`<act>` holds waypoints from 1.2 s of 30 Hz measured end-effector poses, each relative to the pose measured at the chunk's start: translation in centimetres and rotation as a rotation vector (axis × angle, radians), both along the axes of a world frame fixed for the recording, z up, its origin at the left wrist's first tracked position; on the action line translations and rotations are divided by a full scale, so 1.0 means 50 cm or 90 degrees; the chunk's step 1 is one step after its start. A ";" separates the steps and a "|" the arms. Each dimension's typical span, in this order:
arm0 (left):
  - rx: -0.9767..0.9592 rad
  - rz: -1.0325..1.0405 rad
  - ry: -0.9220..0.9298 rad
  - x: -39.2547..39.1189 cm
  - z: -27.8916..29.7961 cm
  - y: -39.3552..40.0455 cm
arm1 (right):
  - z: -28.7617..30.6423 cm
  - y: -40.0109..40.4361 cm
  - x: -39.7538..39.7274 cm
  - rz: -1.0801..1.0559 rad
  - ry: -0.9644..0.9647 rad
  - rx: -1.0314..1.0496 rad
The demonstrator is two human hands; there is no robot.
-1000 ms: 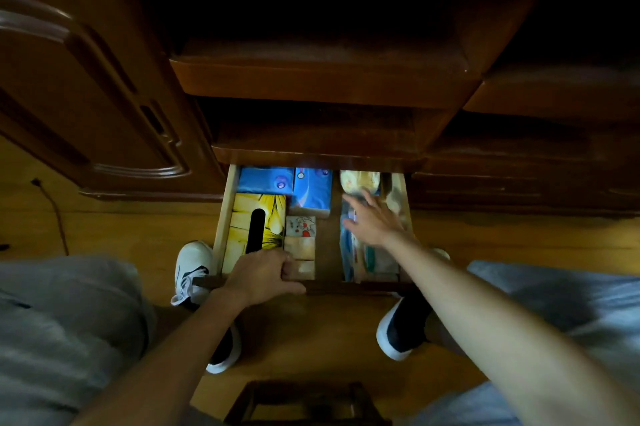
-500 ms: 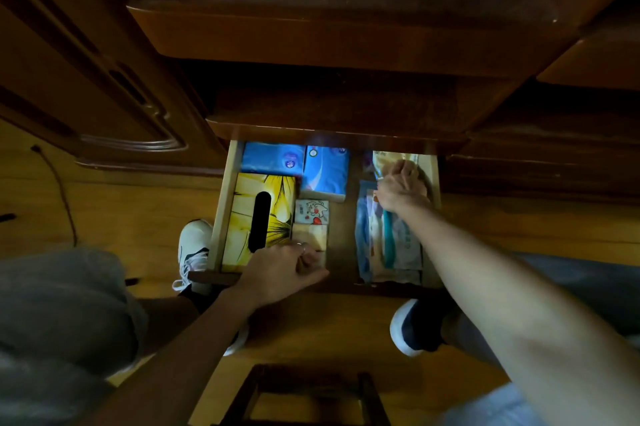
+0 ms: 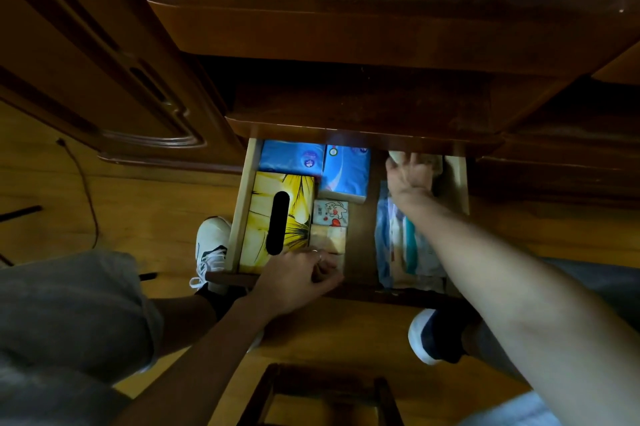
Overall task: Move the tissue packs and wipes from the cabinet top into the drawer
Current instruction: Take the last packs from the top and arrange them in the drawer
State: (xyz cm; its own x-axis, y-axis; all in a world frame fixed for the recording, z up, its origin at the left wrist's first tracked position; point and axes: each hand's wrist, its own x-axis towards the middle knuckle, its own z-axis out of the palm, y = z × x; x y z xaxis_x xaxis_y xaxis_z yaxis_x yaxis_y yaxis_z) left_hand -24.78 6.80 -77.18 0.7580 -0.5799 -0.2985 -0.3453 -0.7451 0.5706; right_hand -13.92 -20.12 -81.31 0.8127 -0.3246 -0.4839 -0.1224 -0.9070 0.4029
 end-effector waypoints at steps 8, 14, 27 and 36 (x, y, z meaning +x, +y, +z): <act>0.014 -0.005 0.024 0.003 0.004 0.002 | 0.015 -0.007 -0.001 0.047 0.022 0.001; 0.022 -0.036 0.007 -0.006 0.011 0.007 | 0.036 0.004 -0.033 0.026 0.007 0.005; 0.010 -0.018 -0.019 -0.009 0.003 0.006 | 0.010 -0.022 -0.073 -0.093 -0.190 0.097; 0.016 -0.025 0.008 -0.012 0.010 0.010 | -0.006 -0.034 -0.071 -0.014 -0.014 0.066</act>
